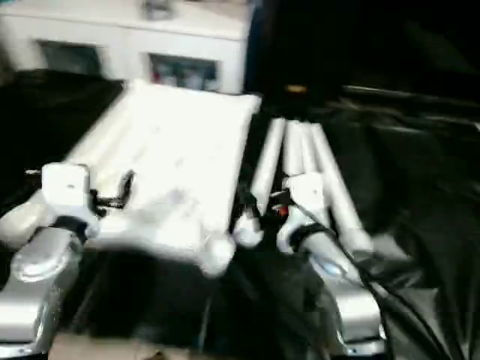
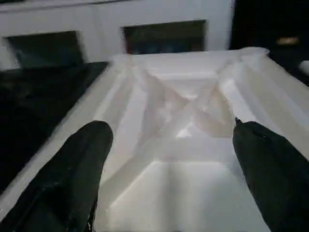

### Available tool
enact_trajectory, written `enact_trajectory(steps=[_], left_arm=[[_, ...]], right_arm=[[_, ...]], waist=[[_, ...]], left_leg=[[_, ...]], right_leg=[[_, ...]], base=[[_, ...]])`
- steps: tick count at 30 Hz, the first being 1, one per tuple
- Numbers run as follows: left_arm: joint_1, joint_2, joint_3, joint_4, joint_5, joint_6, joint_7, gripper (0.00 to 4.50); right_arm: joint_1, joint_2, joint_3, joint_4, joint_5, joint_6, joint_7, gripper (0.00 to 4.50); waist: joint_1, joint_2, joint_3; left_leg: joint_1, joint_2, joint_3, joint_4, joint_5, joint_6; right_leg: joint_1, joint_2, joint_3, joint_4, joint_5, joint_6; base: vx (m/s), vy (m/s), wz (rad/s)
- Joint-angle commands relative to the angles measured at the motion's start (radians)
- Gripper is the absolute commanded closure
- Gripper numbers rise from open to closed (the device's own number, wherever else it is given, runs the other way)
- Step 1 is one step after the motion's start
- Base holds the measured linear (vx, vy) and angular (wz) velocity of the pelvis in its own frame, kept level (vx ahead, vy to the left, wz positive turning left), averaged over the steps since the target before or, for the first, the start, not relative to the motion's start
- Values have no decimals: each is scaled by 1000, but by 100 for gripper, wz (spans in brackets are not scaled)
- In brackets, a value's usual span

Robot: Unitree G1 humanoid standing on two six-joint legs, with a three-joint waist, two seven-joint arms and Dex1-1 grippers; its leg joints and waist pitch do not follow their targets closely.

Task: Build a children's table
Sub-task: Move to table, then move table base

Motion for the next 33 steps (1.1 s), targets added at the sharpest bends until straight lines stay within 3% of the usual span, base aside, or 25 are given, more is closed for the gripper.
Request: enact_trajectory(steps=[1,2,3,4,5,6,7,8,9,10,11,12,13,14,15,16,18,21,23,27,29,30,33], left_arm=[[-11,27,-22,17,-39,-23,-86,1],[-15,45,-19,28,-55,-33,-120,1],[-17,92,-23,39,-89,-22,-208,1],[-18,124,-27,47,-113,-12,-268,1],[-14,181,-47,56,-132,-26,-370,1],[-12,225,-58,58,-163,-5,-454,1],[-13,265,-68,63,-190,18,-529,1],[-17,287,-73,70,-197,27,-563,1],[-46,343,-95,108,-193,16,-655,1],[-52,350,-98,116,-190,9,-664,1],[-59,356,-101,125,-185,0,-674,1],[-74,362,-106,142,-179,-11,-687,30],[-95,375,-116,167,-170,-49,-718,30],[-120,388,-127,192,-183,-54,-775,30],[-145,404,-140,219,-203,-57,-834,30],[-160,419,-153,246,-208,-87,-877,38],[-170,430,-165,265,-203,-114,-903,66],[-222,475,-244,344,-169,-135,-1017,84],[-246,481,-265,381,-146,-164,-1042,112],[-304,486,-312,483,-92,-210,-1107,132],[-324,491,-331,523,-83,-227,-1143,159],[-328,494,-337,532,-80,-232,-1155,163],[-346,507,-366,567,-70,-249,-1188,179]], right_arm=[[5,-33,-16,-29,19,16,42,0],[2,-41,-13,-31,25,19,58,0],[1,-63,-6,-37,37,27,97,0],[0,-79,-2,-41,45,33,123,0],[1,-105,5,-51,67,45,173,0],[-1,-128,12,-54,71,46,209,0],[-4,-150,19,-55,73,45,242,0],[-6,-163,22,-54,71,42,260,0],[-20,-200,30,-41,72,27,307,0],[-23,-204,31,-39,74,25,313,0],[-25,-209,31,-36,75,22,320,0],[-31,-217,31,-31,79,22,332,0],[-38,-234,33,-30,93,25,362,0],[-44,-257,39,-32,103,25,401,0],[-50,-280,44,-33,113,24,440,0],[-52,-301,50,-36,115,23,467,0],[-53,-315,54,-36,114,23,485,0],[-61,-360,66,-29,111,29,543,0],[-65,-372,73,-28,108,31,561,0],[-65,-399,95,-35,98,29,596,0],[-63,-410,102,-37,99,29,606,0],[-61,-412,103,-40,101,29,608,0],[-54,-419,113,-50,101,34,616,0]], waist=[[-11,-10,-70],[-13,-79,-65],[-8,-101,-65],[4,-77,-57],[-4,-71,-61],[-3,-43,-62],[-15,-17,-48],[-22,-9,-40],[-32,-6,-23],[-35,-11,-15],[-33,-11,-7],[-29,-16,-5],[-29,-19,-1],[-25,-22,-3],[-23,-21,-4],[-23,-19,-6],[-25,-19,-6],[-25,-22,-12],[-26,-16,-15],[-22,-12,-19],[-20,-10,-23],[-19,-3,-26],[-19,-3,-35]], left_leg=[[93,116,-62,-19,1179,354],[10,13,1,3,777,230],[-35,-37,18,15,505,188],[-23,0,11,-4,178,85],[-20,1,14,-25,145,40],[-23,13,16,-60,127,-6],[-9,49,11,-91,83,-15],[3,66,11,-101,25,-16],[17,96,17,-119,-167,-4],[15,97,23,-125,-250,-3],[22,99,31,-127,-339,-18],[48,96,45,-117,-433,-48],[51,94,51,-117,-454,-53],[51,94,56,-115,-433,-54],[47,96,54,-118,-423,-54],[33,100,52,-126,-397,-56],[19,106,48,-131,-375,-60],[13,105,52,-129,-328,-49],[7,108,54,-130,-289,-49],[12,110,62,-126,-245,-47],[10,112,65,-125,-207,-42],[8,114,66,-124,-179,-41],[8,114,71,-117,-109,-25]], right_leg=[[-59,-75,76,-102,445,27],[-7,-115,130,-187,705,10],[49,-137,158,-186,813,42],[48,-182,143,-210,872,-16],[64,-161,117,-199,848,-46],[74,-110,96,-196,720,-92],[52,-81,73,-202,481,-156],[38,-72,63,-209,332,-192],[27,-73,59,-228,35,-255],[27,-75,62,-240,-72,-252],[19,-80,64,-248,-192,-243],[-3,-87,67,-270,-363,-216],[-7,-90,66,-285,-477,-180],[-7,-95,67,-291,-537,-147],[-4,-97,68,-290,-548,-136],[5,-103,69,-282,-529,-132],[12,-107,69,-278,-486,-140],[12,-109,75,-275,-453,-147],[17,-109,76,-266,-383,-176],[18,-106,78,-259,-301,-214],[25,-106,79,-250,-213,-247],[29,-108,79,-240,-142,-273],[37,-107,77,-224,3,-323]], base=[[-14,-4,-18],[-134,-29,3],[-134,-29,3],[-55,-54,10],[6,-71,2],[6,-71,2],[-22,-53,3],[0,0,0],[0,0,0],[0,0,0],[-76,0,19],[-76,0,19],[-77,-11,21],[-79,-8,13],[-79,-8,13],[-59,1,4],[0,0,0],[0,0,0],[0,0,0],[0,0,0],[0,0,0],[0,0,0],[65,4,0]])
